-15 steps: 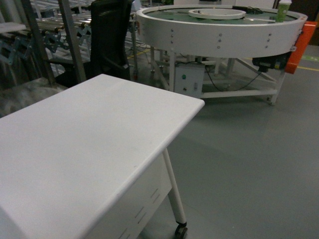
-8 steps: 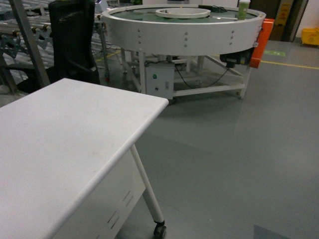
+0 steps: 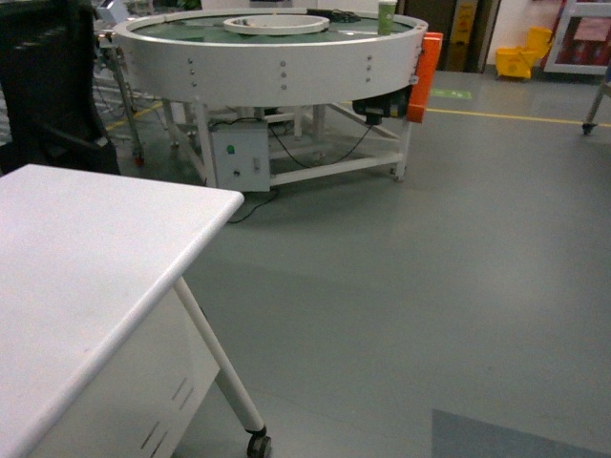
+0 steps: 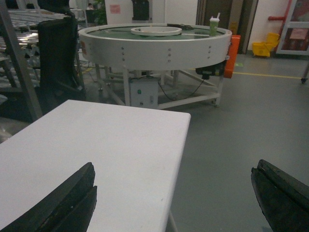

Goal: Pick red block from blue box to shelf

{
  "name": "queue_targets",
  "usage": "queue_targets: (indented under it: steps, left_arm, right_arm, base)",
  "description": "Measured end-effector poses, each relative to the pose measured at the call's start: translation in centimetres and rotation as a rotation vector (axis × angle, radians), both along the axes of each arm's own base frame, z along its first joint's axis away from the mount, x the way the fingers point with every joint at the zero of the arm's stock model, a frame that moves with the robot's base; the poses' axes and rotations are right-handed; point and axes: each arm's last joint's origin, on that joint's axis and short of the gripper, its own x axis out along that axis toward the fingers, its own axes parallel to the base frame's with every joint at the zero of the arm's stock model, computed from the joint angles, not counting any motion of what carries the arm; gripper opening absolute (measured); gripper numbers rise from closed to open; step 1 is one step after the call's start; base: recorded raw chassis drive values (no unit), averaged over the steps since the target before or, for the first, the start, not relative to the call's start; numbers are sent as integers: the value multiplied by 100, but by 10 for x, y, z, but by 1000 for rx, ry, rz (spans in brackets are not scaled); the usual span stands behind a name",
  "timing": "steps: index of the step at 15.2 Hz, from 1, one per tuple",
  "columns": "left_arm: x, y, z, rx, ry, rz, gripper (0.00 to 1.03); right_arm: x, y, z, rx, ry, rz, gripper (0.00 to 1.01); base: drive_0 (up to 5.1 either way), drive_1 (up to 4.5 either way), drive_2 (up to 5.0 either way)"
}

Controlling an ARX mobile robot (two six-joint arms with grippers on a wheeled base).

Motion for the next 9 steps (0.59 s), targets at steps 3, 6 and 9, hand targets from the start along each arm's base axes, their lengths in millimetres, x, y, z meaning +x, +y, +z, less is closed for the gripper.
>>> queue_targets:
  steps: [3,6,9]
  left_arm:
    - [0,0,0,0,0,0,98]
    - [0,0,0,0,0,-1,98]
    - [0,0,0,0,0,0,98]
  right_arm:
    - [0,0,0,0,0,0,28]
    - [0,0,0,0,0,0,28]
    - [0,0,0,0,0,0,28]
  base:
    - [-158,-158,-158]
    - [-162,-162,-162]
    - [-164,-164,-164]
